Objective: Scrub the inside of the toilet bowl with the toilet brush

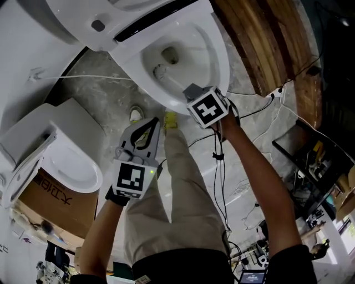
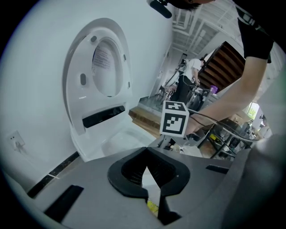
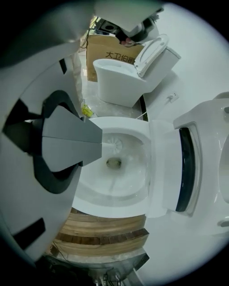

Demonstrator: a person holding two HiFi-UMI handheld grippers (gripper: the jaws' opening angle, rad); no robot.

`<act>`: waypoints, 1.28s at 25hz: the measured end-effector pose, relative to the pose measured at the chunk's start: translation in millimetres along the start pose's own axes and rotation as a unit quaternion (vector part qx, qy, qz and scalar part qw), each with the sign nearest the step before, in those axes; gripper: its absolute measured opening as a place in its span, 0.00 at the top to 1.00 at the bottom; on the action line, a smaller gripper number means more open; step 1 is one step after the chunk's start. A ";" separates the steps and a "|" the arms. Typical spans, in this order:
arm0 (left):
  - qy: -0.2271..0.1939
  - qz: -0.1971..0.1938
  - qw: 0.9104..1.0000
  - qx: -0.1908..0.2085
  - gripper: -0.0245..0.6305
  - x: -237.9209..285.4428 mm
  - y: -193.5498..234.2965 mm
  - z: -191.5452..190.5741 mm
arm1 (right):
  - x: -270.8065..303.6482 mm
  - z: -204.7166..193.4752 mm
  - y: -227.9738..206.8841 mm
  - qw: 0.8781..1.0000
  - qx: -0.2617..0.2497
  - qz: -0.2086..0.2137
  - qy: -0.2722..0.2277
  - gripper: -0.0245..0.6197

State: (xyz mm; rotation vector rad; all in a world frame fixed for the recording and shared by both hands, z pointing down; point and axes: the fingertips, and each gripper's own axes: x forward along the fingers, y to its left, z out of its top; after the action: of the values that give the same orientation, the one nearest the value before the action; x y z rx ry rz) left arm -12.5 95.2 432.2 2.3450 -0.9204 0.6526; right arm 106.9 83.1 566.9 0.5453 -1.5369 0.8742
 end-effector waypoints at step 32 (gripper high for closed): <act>-0.004 -0.014 0.996 -0.083 0.94 7.5 4.5 -23.7 | 1.6 81.5 -101.8 0.763 -0.529 -0.371 -0.027 0.70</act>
State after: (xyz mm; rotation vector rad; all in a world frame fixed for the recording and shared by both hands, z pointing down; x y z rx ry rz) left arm -16.5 103.8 455.6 2.2106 -0.9081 0.5338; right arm 134.0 -42.1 591.2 0.2610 -1.4107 -0.6502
